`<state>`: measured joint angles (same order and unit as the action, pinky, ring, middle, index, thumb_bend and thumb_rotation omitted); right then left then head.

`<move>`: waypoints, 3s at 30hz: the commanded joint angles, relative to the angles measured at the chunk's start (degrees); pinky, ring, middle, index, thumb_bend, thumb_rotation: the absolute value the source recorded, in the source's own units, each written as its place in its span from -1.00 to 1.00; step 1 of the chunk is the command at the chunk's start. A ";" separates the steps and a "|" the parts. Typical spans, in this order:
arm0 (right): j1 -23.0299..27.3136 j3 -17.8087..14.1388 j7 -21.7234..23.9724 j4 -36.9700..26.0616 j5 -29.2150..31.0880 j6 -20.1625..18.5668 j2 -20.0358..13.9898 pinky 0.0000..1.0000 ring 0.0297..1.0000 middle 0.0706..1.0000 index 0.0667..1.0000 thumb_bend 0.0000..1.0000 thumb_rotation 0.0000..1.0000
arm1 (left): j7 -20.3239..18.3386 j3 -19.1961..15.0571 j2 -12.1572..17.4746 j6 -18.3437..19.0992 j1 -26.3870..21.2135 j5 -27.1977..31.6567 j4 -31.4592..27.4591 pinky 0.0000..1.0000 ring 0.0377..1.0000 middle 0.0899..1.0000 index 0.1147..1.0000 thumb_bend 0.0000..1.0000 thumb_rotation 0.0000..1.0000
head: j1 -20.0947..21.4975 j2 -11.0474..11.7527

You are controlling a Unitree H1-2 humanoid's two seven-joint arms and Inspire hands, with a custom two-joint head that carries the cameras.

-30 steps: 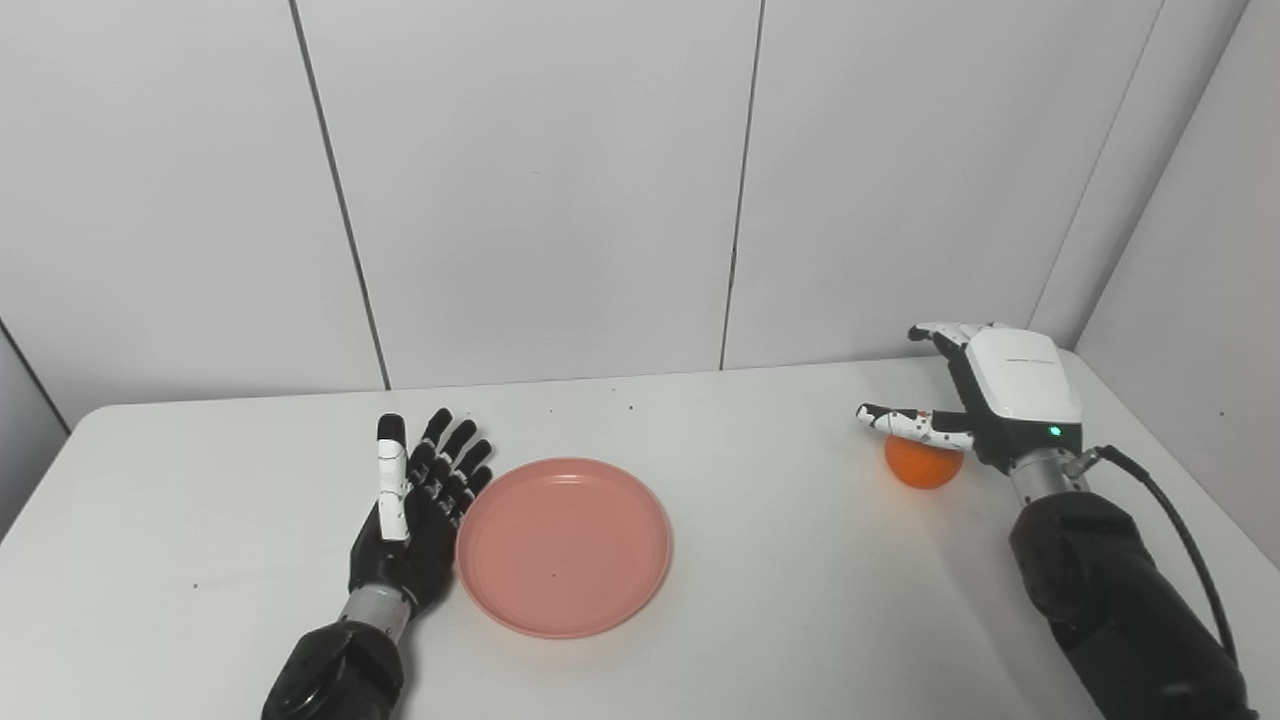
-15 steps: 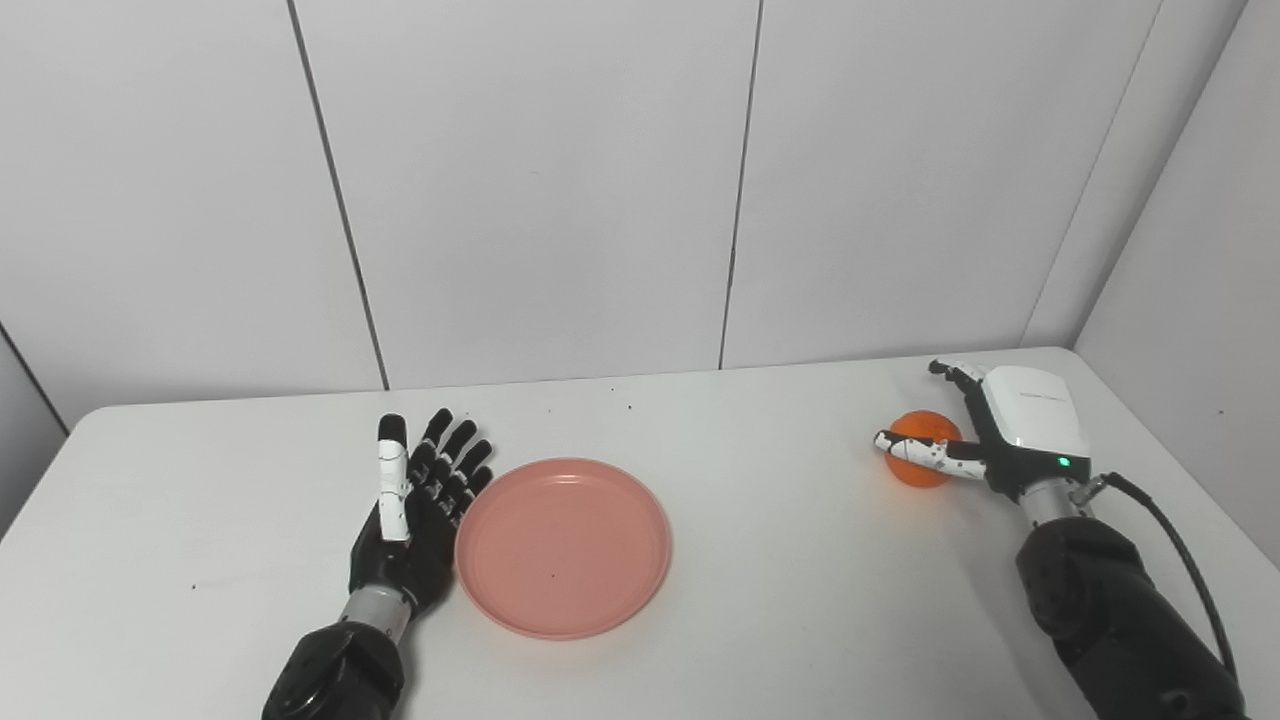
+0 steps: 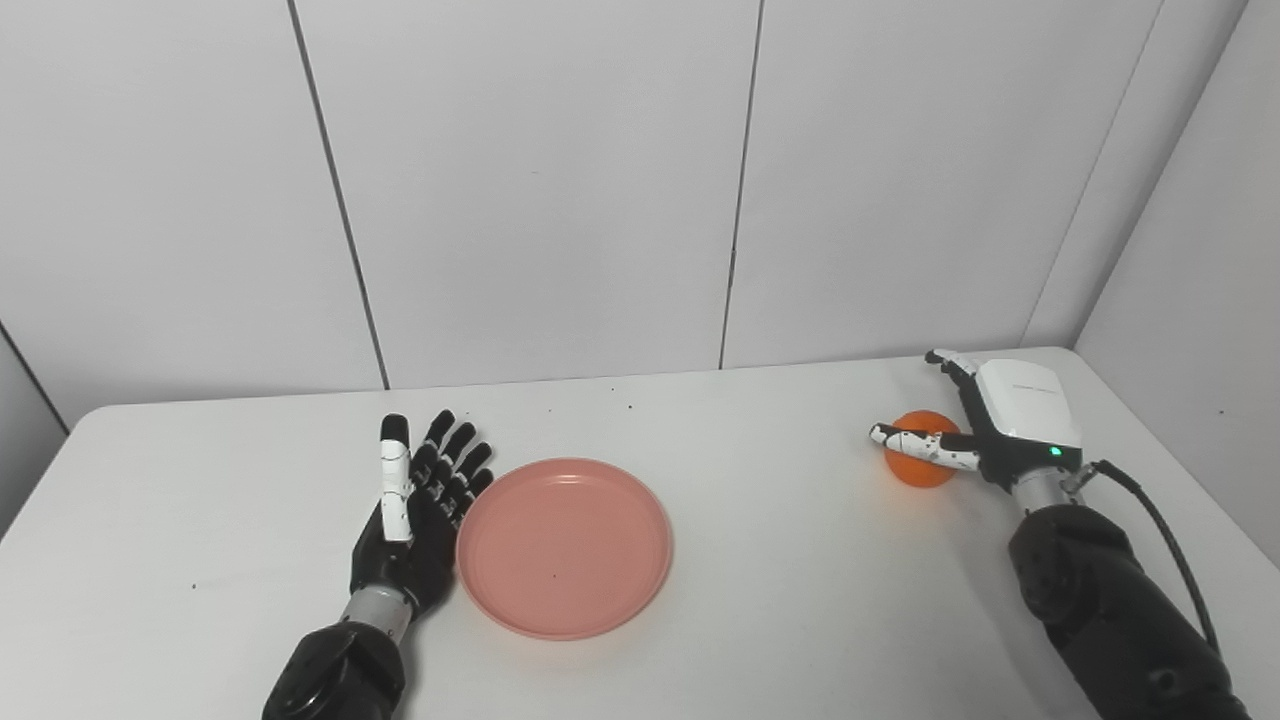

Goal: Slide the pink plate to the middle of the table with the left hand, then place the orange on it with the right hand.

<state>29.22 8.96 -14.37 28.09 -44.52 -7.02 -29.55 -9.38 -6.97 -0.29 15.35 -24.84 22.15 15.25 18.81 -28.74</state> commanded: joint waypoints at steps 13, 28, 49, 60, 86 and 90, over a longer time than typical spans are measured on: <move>3.73 2.19 0.14 4.37 2.16 1.32 -1.35 0.38 0.49 0.55 0.57 0.69 0.69 | 1.75 0.04 -0.27 3.17 0.03 -0.25 -2.52 1.00 0.94 0.99 1.00 0.84 0.83 | -0.38 -1.09; 3.10 1.96 3.96 4.19 6.12 -0.05 -1.15 -0.29 -0.16 -0.02 0.16 0.49 0.29 | 2.22 0.15 -0.23 4.27 0.20 -0.15 -3.34 0.99 0.93 0.99 1.00 0.86 0.80 | -0.76 -1.98; 3.30 1.27 -1.77 2.30 8.32 6.03 -1.63 -0.64 -0.57 -0.48 -0.48 0.21 0.20 | 2.43 0.59 -0.36 4.93 0.22 -0.78 -3.59 0.96 0.90 0.98 1.00 0.80 0.80 | -1.32 -2.02; 5.96 0.80 0.38 -5.94 6.45 5.33 -2.49 -0.65 -0.58 -0.48 -0.42 0.25 0.38 | 3.36 1.02 -1.41 4.51 0.06 -1.98 -3.33 0.93 0.89 0.96 1.00 0.77 0.84 | -2.96 -2.09; 9.18 0.66 2.13 -19.19 7.37 12.93 1.70 -0.69 -0.64 -0.55 -0.42 0.30 0.27 | 4.89 1.48 -3.79 3.13 -0.59 -3.53 -1.60 0.84 0.82 0.92 1.00 0.77 0.78 | -11.78 -2.44; 9.58 0.60 3.26 -21.82 8.13 14.20 2.43 -0.66 -0.61 -0.50 -0.37 0.28 0.23 | 5.26 1.79 -4.37 3.24 -0.65 -4.11 -1.89 0.79 0.80 0.89 1.00 0.77 0.77 | -13.40 -2.88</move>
<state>35.10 10.28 -11.05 8.40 -36.90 4.26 -26.80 -4.66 -5.89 -3.80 18.82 -24.94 18.61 12.95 5.46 -31.55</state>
